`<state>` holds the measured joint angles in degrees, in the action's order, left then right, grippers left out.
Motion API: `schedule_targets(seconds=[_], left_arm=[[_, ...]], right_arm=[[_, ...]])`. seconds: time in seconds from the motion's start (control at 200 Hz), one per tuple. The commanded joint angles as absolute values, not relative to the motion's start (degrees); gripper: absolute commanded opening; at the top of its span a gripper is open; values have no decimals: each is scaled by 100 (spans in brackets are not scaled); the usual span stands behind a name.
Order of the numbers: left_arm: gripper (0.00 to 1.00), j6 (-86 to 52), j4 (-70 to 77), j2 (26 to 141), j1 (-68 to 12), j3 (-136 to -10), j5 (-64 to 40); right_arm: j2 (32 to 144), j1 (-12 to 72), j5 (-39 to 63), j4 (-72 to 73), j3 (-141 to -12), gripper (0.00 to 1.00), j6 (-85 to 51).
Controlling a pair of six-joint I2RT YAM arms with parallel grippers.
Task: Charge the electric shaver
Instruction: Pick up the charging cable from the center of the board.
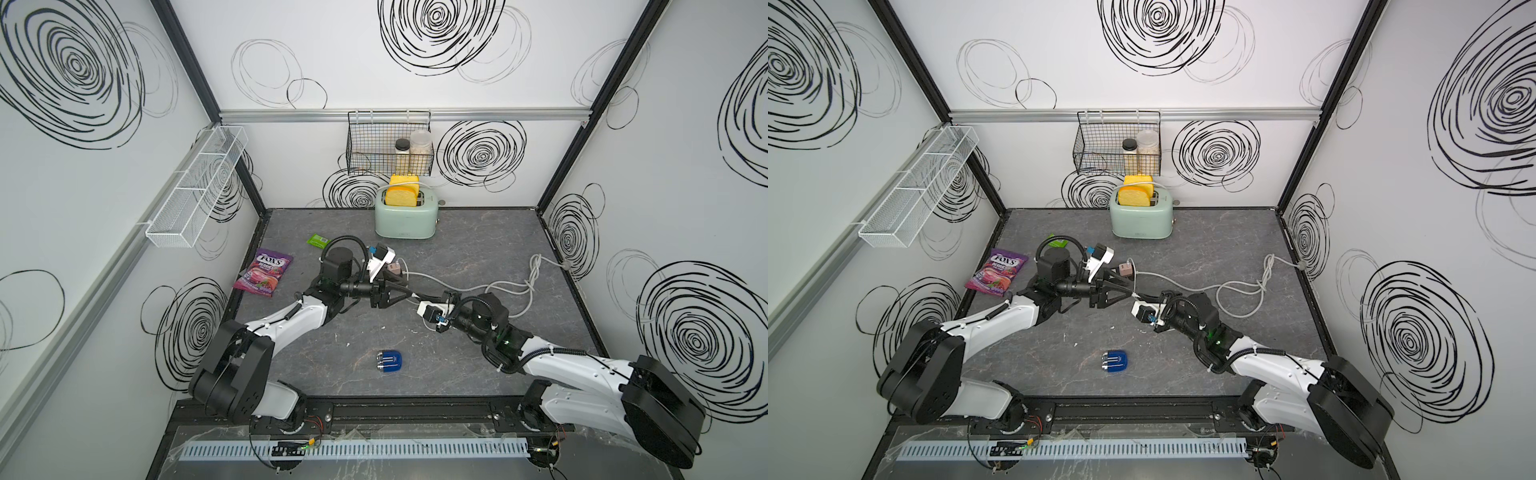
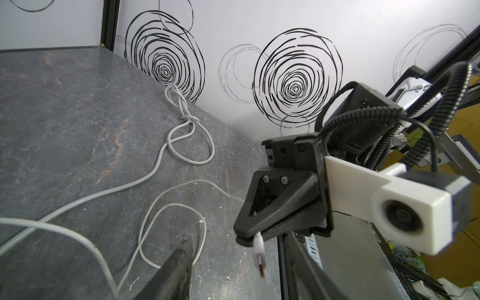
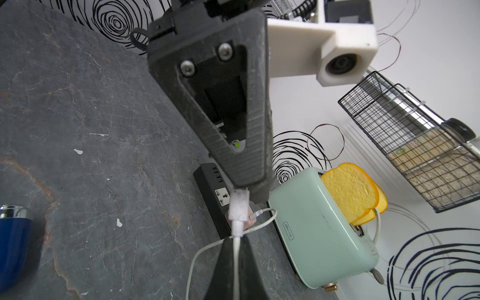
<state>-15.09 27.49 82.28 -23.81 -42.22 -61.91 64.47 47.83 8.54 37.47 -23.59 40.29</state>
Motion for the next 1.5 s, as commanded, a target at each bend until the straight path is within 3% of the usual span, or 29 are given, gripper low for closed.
schedule_targets(seconds=[0.0,0.235,0.485,0.57,0.695,0.795,0.991,1.496], left_arm=[[50,-1470,2947,8148,-2435,-4175,-6393],[42,-1380,2831,8156,-2463,-4168,-6418],[19,-1363,2869,8200,-2470,-4201,-6478],[16,-1362,2874,8209,-2473,-4201,-6475],[0,-1330,2874,8218,-2489,-4182,-6478],[0,-1321,2874,8209,-2487,-4174,-6469],[0,-1486,2873,8258,-2438,-4196,-6466],[0,-1881,3015,8361,-2411,-4280,-6651]], right_arm=[[6431,4807,794,3777,-2579,0,4008],[6425,4814,762,3808,-2584,0,3973],[6429,4833,839,3766,-2538,0,3990],[6442,4834,852,3789,-2546,0,3981],[6447,4843,879,3853,-2528,0,3906],[6419,4843,824,4051,-2452,0,3776],[6337,4852,633,4807,-2182,13,3603],[6774,5022,598,5403,-2230,16,3612]])
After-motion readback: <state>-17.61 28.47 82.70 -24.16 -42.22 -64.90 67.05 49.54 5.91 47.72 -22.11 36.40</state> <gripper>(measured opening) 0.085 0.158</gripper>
